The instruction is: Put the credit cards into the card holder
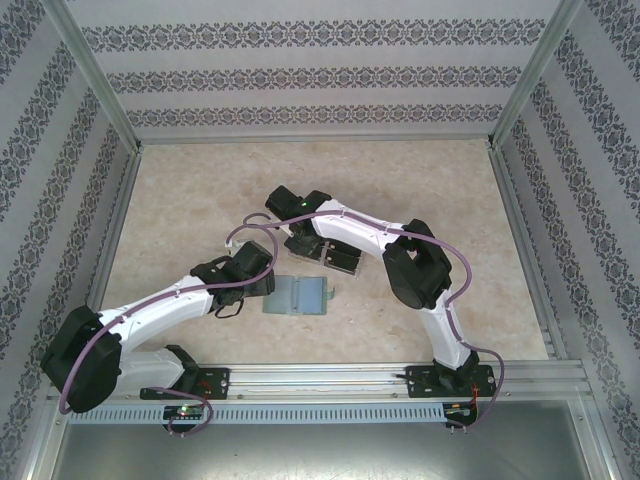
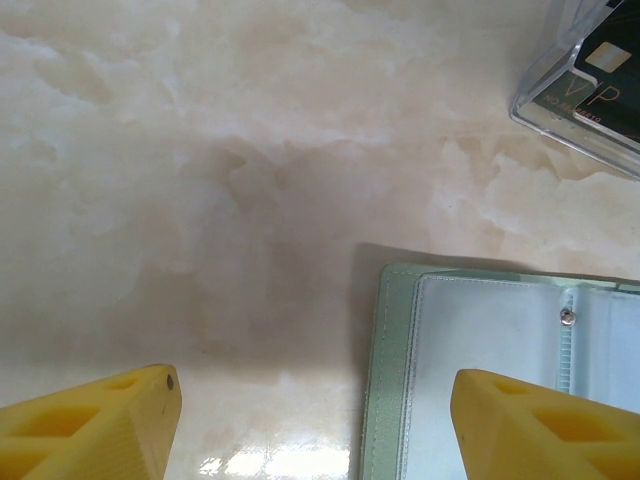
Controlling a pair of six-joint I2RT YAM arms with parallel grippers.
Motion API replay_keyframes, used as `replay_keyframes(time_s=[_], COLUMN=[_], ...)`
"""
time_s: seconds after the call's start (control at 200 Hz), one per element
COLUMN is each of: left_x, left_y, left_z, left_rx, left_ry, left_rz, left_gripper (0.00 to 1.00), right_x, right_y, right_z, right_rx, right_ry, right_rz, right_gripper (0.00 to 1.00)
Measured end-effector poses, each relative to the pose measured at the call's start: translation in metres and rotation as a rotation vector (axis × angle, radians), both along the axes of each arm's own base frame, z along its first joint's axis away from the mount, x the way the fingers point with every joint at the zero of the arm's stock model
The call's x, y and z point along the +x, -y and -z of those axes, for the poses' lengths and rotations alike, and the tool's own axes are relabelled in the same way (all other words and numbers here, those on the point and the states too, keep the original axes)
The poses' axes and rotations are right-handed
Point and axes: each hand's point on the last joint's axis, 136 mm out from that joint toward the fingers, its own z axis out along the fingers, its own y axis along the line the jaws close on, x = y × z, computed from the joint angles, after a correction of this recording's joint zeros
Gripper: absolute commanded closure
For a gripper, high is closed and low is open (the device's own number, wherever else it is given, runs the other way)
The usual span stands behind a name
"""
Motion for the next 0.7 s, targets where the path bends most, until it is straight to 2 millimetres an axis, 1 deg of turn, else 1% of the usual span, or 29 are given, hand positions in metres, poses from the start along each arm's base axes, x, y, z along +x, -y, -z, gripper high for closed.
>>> replay_keyframes(time_s=[0.19,0.365,0.475,0.699], left_x=[0.0009,0.0009,0.0009,0.0008], left_y=[-0.0015,-0.0015,-0.0015,-0.0014], left_z=[0.0,0.0,0.0,0.0001], left_rx=[0.0,0.0,0.0,0.0], left_ry=[0.0,0.0,0.0,0.0], left_rz=[-0.006,-0.006,-0.006,-0.006], left_gripper=[0.27,0.27,0.27,0.28], right_x=[-0.0016,-0.0022,-0.004,-0.0076], right_y=[0.0009,0.0007,-0.0001,-0.001], right_z=[0.0014,0.001,-0.0002,-0.0033], right_rx=[-0.003,-0.001,0.005,0.006], right_ry=[-0.007,-0.009,-0.017,-0.037], right_rz=[-0.001,-0.005,-0.01,-0.03], right_gripper=[0.89,0.93,1.0,1.0])
